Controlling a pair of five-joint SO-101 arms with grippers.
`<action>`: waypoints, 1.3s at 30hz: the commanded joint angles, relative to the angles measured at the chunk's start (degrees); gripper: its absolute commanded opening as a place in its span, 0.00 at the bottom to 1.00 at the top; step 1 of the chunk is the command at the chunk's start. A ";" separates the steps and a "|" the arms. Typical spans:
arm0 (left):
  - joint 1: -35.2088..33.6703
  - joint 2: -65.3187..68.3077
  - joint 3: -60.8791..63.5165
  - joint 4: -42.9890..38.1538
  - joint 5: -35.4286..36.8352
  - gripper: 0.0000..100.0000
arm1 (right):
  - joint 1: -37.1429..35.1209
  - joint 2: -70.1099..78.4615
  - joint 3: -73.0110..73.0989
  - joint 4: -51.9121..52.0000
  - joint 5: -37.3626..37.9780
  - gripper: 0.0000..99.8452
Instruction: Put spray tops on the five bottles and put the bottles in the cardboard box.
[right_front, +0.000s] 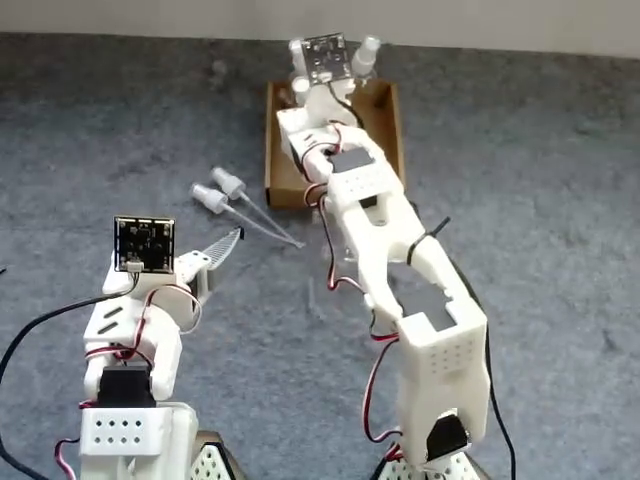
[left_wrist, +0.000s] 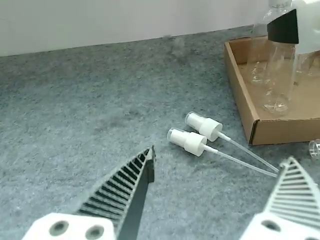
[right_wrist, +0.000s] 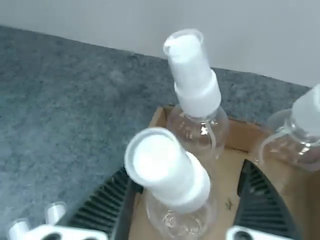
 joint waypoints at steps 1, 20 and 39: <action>0.66 0.22 -0.31 -1.32 -0.26 0.30 | -0.31 -6.46 -4.00 0.22 0.26 0.25; 0.66 0.22 -0.04 -1.32 -0.26 0.30 | -0.57 -32.66 -3.82 26.59 0.62 0.25; 0.57 0.22 0.04 -0.97 0.00 0.30 | 3.65 -46.37 10.42 60.70 25.41 0.25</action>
